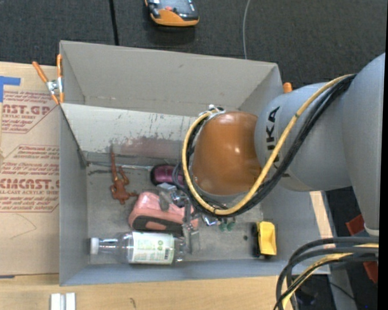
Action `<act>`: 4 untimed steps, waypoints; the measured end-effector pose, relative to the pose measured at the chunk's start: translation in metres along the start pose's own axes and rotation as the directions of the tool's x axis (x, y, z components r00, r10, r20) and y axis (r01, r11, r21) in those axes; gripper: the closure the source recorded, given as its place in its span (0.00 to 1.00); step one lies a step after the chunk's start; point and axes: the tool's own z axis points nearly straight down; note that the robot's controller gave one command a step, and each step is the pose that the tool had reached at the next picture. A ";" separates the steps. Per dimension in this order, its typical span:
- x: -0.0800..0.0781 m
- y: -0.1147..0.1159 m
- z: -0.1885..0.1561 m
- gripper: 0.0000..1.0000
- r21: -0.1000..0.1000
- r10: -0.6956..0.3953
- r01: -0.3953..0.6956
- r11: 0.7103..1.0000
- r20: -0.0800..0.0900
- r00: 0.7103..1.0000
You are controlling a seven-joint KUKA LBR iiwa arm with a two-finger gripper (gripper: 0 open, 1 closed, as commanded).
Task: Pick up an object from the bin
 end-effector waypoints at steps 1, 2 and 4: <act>-0.008 -0.001 0.026 0.00 0.000 -0.169 0.169 0.986 0.006 0.986; -0.032 -0.009 0.046 0.00 0.008 -0.184 0.184 0.983 0.032 0.982; -0.028 -0.004 0.049 1.00 0.026 -0.491 0.490 0.871 0.049 0.870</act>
Offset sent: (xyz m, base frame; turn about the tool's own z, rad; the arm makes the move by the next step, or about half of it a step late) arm 0.0282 -0.0013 -0.0630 -0.1929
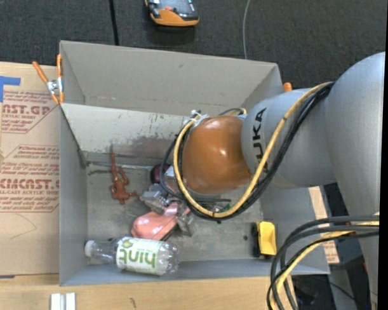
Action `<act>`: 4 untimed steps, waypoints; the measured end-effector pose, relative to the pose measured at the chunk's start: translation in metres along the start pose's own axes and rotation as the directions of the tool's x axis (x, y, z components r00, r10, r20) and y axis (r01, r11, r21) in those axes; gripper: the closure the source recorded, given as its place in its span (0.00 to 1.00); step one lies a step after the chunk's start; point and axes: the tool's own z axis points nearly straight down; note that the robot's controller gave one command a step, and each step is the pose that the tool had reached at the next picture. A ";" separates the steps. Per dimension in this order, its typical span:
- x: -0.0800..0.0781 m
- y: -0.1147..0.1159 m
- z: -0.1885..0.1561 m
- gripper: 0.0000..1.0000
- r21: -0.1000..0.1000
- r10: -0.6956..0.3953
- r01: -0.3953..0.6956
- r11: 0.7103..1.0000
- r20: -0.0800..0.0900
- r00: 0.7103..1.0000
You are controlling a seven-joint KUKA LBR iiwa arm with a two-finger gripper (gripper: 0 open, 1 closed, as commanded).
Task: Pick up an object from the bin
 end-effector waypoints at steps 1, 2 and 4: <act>-0.015 0.015 0.002 1.00 0.000 -0.002 0.002 1.000 -0.032 0.999; -0.015 0.015 0.002 1.00 0.000 -0.002 0.002 1.000 -0.031 1.000; -0.027 0.021 -0.070 1.00 -0.032 -0.014 0.012 0.999 -0.055 0.998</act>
Offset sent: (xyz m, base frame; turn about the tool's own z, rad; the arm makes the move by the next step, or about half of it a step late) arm 0.0000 0.0000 0.0000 0.0000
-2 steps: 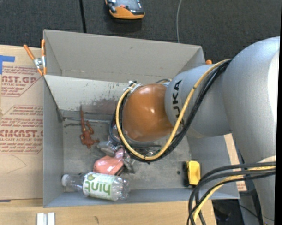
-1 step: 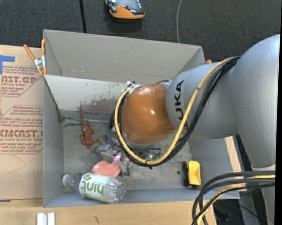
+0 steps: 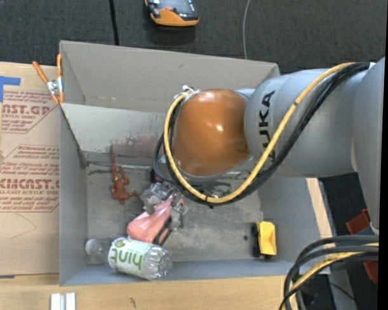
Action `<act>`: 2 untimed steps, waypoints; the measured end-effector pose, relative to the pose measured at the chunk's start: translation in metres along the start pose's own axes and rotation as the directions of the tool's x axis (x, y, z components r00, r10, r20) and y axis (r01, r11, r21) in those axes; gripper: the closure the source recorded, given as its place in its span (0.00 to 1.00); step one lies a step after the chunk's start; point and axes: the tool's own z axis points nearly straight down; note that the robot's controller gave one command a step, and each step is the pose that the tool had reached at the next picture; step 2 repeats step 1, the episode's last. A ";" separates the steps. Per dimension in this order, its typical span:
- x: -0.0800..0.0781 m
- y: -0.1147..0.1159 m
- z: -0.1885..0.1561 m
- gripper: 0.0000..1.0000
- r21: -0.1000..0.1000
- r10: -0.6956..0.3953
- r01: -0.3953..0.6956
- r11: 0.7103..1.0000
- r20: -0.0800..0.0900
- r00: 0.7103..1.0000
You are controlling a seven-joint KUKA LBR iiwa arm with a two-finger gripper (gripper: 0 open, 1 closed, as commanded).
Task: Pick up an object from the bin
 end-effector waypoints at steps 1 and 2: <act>-0.022 -0.020 -0.060 1.00 -0.001 0.032 -0.032 0.999 -0.001 0.999; -0.022 -0.020 -0.060 1.00 -0.001 0.032 -0.032 0.999 -0.001 0.999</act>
Offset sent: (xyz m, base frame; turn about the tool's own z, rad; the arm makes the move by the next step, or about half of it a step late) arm -0.0153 0.0610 -0.0843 -0.0410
